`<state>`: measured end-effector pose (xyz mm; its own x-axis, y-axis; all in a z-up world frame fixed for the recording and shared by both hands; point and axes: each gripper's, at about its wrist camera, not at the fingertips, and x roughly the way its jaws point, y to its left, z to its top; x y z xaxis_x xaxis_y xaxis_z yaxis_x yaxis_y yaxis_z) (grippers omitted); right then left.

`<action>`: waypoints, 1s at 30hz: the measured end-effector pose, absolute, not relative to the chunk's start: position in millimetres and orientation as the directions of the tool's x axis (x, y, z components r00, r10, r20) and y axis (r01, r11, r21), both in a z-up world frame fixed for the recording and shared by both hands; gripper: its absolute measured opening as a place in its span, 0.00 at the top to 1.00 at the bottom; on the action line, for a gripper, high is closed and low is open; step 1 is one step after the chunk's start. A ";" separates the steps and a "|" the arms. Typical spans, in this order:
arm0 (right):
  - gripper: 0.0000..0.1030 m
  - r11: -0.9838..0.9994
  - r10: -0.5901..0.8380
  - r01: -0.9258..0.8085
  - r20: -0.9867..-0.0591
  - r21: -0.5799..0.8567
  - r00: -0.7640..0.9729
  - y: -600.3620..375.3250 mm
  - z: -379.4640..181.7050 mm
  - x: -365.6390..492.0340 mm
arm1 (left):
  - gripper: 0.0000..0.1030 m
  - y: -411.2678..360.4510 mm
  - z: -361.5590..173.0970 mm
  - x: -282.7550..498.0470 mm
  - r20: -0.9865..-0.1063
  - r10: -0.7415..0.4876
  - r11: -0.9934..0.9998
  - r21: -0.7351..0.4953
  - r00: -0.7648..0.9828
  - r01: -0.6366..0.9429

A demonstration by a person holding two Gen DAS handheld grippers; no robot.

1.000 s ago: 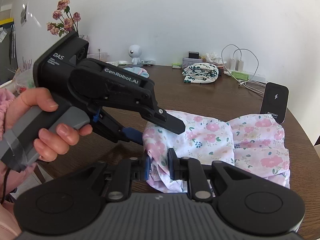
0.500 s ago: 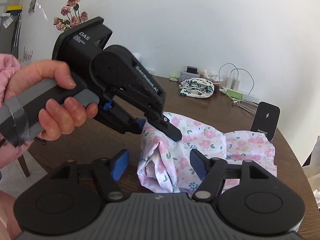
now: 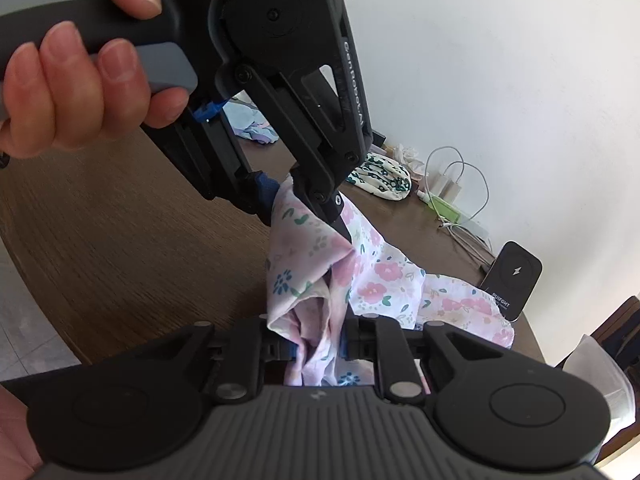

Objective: Fold clothes
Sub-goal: 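Lift the dress with both grippers and fold it over onto itself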

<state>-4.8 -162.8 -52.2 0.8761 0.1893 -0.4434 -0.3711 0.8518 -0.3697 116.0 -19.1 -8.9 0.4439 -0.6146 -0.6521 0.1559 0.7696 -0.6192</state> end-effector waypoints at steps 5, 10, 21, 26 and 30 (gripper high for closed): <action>0.90 0.917 0.324 -0.391 -0.429 -0.076 0.843 -202.5 -34.6 -1.6 | 0.54 -4.8 6.8 97.6 -0.546 -0.691 0.703 -0.660 0.475 0.265; 0.90 0.854 0.495 -0.366 -0.360 0.371 0.791 -266.5 -33.7 9.8 | 0.53 2.4 23.6 88.9 -0.419 -0.755 0.632 -0.670 0.505 0.390; 0.90 0.451 0.546 -0.040 -0.240 0.892 0.803 -351.9 -83.9 32.3 | 0.76 -78.2 19.6 126.7 -0.506 -0.741 0.665 -0.466 0.441 0.583; 0.90 0.310 0.573 -0.019 -0.171 0.950 0.802 -369.3 -98.2 32.7 | 0.62 -87.3 12.0 145.5 -0.477 -0.759 0.645 -0.458 0.443 0.612; 0.90 0.296 0.629 -0.033 -0.168 0.955 0.759 -373.4 -99.6 42.7 | 0.44 -72.2 9.1 159.2 -0.457 -0.772 0.630 -0.463 0.442 0.624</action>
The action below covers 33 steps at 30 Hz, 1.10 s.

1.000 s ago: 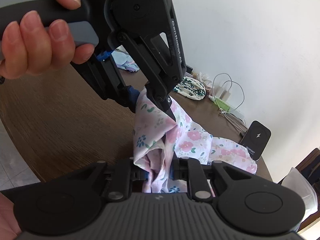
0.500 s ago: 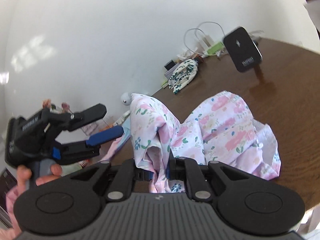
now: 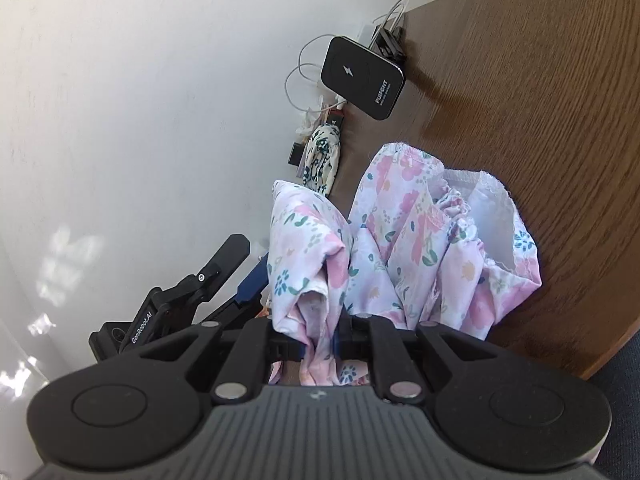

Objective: Fold clothes
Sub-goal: 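Lift the dress with both grippers and fold it over onto itself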

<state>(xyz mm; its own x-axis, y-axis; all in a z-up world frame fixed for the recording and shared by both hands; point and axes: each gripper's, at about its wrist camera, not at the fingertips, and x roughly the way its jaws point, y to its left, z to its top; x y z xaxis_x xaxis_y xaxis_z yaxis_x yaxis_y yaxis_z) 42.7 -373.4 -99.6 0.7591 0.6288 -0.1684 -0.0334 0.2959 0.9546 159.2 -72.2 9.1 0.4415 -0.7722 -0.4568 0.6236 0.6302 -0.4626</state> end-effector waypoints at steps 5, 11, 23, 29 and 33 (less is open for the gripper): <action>0.90 0.277 0.736 -0.094 -0.148 0.956 0.661 -376.5 -97.4 62.8 | 0.29 -62.7 2.0 181.6 -0.471 -0.820 0.540 -0.451 0.325 0.711; 0.90 0.321 0.826 -0.198 -0.172 0.926 0.536 -388.3 -88.8 81.3 | 0.25 -69.8 -10.5 209.3 -0.476 -0.871 0.376 -0.491 0.120 0.786; 0.90 0.233 0.897 -0.183 -0.139 0.955 0.419 -405.1 -102.3 98.5 | 0.47 -100.0 -41.4 229.1 -0.433 -0.883 0.113 -0.573 -0.182 0.811; 0.89 0.274 0.926 -0.183 -0.209 0.944 0.313 -395.5 -95.3 120.8 | 0.68 -74.5 -51.6 219.6 -0.426 -0.892 0.184 -0.650 -0.153 0.737; 0.89 0.279 0.956 -0.243 -0.244 0.929 0.165 -376.9 -83.0 139.3 | 0.72 -42.8 -47.2 197.5 -0.422 -0.902 0.241 -0.670 -0.093 0.703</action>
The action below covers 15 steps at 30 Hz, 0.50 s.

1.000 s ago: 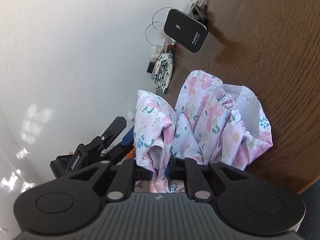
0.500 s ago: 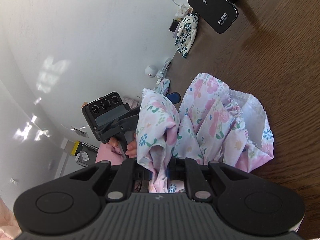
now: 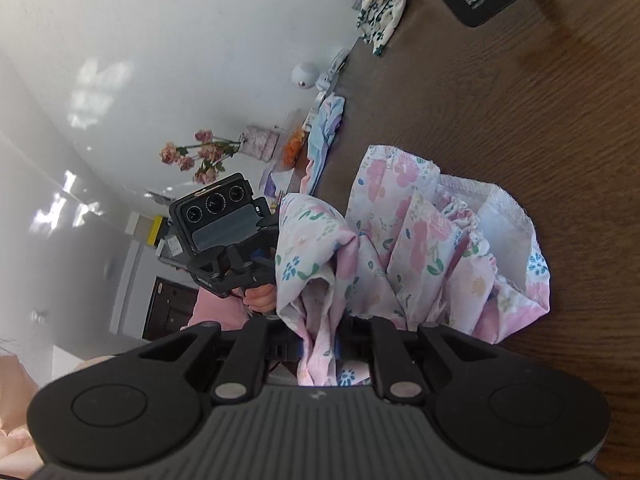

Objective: Fold clothes
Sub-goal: 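Lift the dress with both grippers and fold it over onto itself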

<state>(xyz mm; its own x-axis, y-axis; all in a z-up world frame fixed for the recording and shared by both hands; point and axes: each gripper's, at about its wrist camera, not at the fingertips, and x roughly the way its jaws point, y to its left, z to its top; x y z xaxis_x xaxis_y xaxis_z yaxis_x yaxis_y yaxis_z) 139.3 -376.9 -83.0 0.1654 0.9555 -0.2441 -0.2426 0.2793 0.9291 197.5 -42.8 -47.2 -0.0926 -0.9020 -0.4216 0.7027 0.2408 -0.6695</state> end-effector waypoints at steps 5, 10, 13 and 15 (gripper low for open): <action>0.87 0.279 0.956 -0.295 -0.293 0.914 -0.004 -341.9 -74.0 164.3 | 0.73 2.1 -38.8 166.6 -0.440 -0.897 0.317 -0.692 -0.031 0.649; 0.85 0.273 0.960 -0.252 -0.280 0.928 0.009 -332.5 -73.4 183.6 | 0.72 21.6 -31.9 171.3 -0.473 -0.877 0.426 -0.689 0.082 0.586; 0.84 0.270 0.963 -0.209 -0.264 0.940 0.055 -334.3 -74.8 191.1 | 0.68 27.1 -31.1 184.6 -0.455 -0.881 0.445 -0.710 0.128 0.546; 0.84 0.278 0.960 -0.181 -0.267 0.943 0.081 -337.9 -78.1 193.2 | 0.66 27.8 -33.0 191.5 -0.453 -0.880 0.455 -0.715 0.143 0.531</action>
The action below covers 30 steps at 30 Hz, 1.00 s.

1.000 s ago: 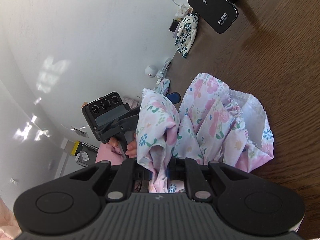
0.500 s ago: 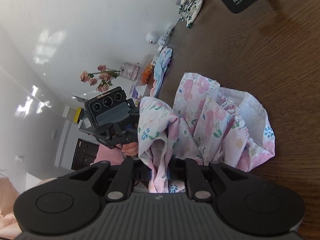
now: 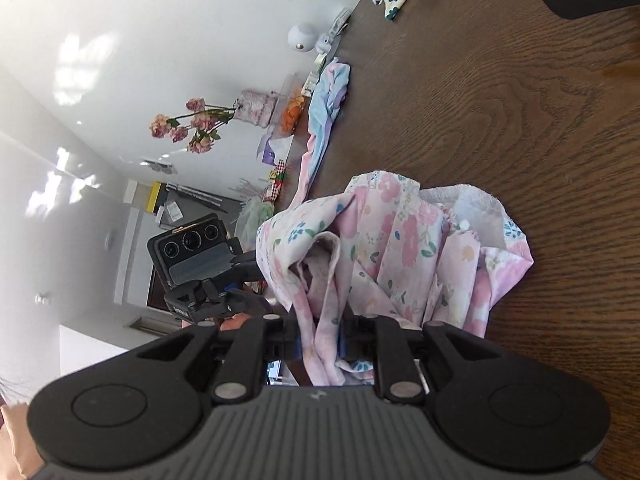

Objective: Fold clothes
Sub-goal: 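Lift the dress with both grippers and fold it over onto itself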

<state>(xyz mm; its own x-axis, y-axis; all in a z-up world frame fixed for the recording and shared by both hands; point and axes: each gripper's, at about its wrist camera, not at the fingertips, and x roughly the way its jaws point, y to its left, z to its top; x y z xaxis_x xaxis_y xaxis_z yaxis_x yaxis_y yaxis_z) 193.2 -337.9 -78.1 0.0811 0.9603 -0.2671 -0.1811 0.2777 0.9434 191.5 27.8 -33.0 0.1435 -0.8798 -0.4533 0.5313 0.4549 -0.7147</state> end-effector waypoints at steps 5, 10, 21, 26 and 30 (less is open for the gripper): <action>0.84 0.283 0.956 -0.119 -0.271 0.952 0.110 -343.1 -88.4 197.2 | 0.63 17.8 -36.1 201.5 -0.468 -0.871 0.471 -0.713 0.146 0.520; 0.84 0.285 0.954 -0.087 -0.274 0.955 0.122 -340.8 -93.5 199.9 | 0.66 4.5 -37.2 203.8 -0.486 -0.863 0.484 -0.714 0.140 0.506; 0.85 0.249 0.958 -0.014 -0.245 0.968 0.147 -350.5 -107.2 201.9 | 0.65 1.9 -47.9 211.1 -0.494 -0.861 0.495 -0.753 0.125 0.433; 0.85 0.243 0.960 -0.005 -0.240 0.970 0.143 -347.8 -113.6 206.9 | 0.68 0.1 -50.8 197.8 -0.521 -0.843 0.527 -0.751 0.132 0.398; 0.85 0.250 0.961 -0.012 -0.247 0.968 0.121 -341.8 -114.8 209.8 | 0.69 10.3 -44.0 176.7 -0.527 -0.836 0.542 -0.755 0.151 0.368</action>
<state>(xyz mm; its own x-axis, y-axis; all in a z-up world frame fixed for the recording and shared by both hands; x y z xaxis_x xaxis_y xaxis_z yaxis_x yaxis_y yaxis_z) 209.8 -341.8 -114.8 0.1211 0.9614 -0.2472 -0.0118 0.2504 0.9681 176.7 10.3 -44.0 0.1511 -0.8365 -0.5268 0.3685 0.5421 -0.7552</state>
